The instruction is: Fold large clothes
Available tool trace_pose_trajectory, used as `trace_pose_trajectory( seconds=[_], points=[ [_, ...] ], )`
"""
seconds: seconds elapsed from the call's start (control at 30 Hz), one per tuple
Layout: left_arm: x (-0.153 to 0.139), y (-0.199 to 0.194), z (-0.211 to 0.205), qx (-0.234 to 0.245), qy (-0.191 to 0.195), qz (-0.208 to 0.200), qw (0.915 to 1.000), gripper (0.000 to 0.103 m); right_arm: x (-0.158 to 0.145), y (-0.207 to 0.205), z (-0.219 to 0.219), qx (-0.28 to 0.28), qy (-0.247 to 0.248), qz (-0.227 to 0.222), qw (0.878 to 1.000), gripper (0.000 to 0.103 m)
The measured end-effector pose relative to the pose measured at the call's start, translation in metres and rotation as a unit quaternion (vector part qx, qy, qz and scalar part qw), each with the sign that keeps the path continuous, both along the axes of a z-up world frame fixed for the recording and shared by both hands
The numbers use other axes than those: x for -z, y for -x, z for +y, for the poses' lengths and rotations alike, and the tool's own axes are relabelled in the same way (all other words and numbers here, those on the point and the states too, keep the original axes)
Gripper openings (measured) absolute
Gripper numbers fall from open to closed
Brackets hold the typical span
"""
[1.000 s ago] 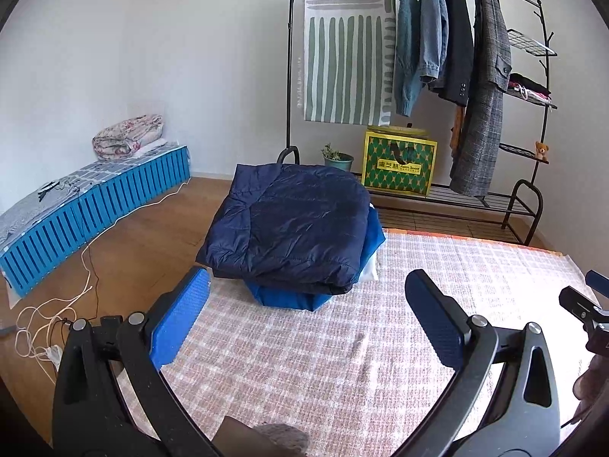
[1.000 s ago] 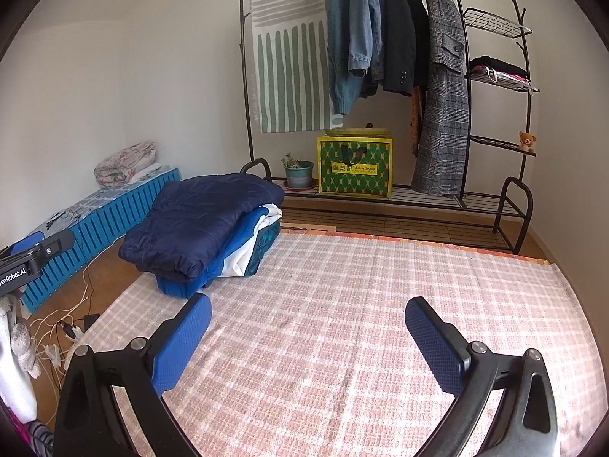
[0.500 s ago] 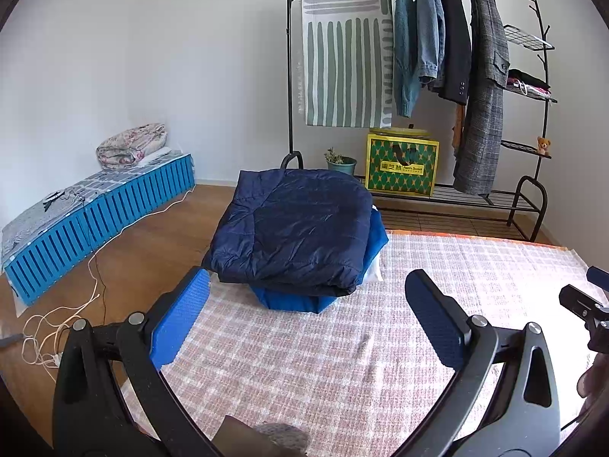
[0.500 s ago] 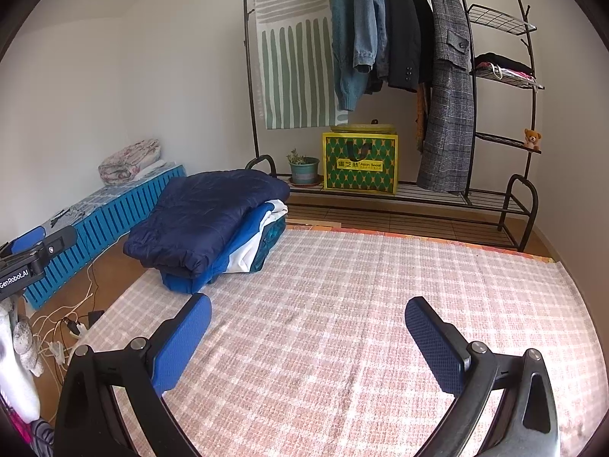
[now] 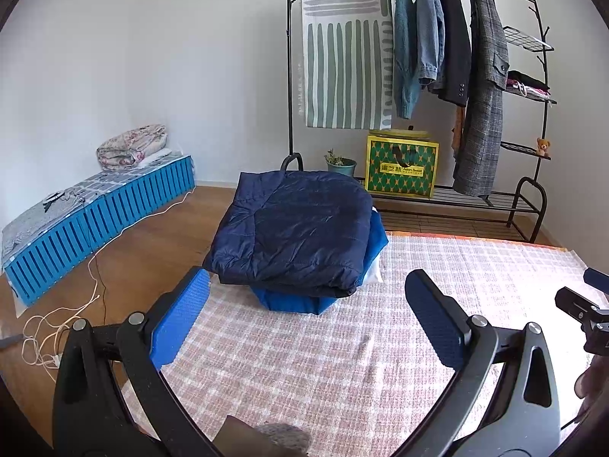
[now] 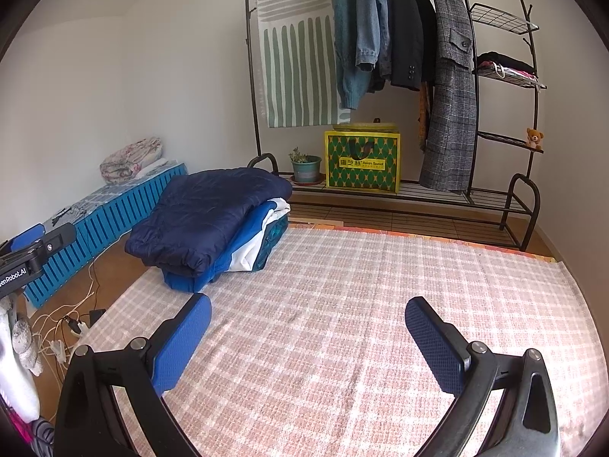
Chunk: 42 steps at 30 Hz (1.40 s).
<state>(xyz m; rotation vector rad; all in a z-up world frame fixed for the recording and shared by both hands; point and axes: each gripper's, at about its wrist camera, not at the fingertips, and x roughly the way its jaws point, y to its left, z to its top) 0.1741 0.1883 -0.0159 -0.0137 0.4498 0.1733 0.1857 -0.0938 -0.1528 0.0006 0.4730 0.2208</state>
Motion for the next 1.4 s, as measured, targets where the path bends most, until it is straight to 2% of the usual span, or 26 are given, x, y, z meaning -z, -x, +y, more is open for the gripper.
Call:
trace_pose_trajectory(
  seconds=[1.4],
  points=[
    [-0.004, 0.0048, -0.0021, -0.003, 0.0, -0.001, 1.0, 0.103, 0.0059, -0.0009, 0.0041, -0.001, 0.001, 0.002, 1.0, 0.103]
  ],
)
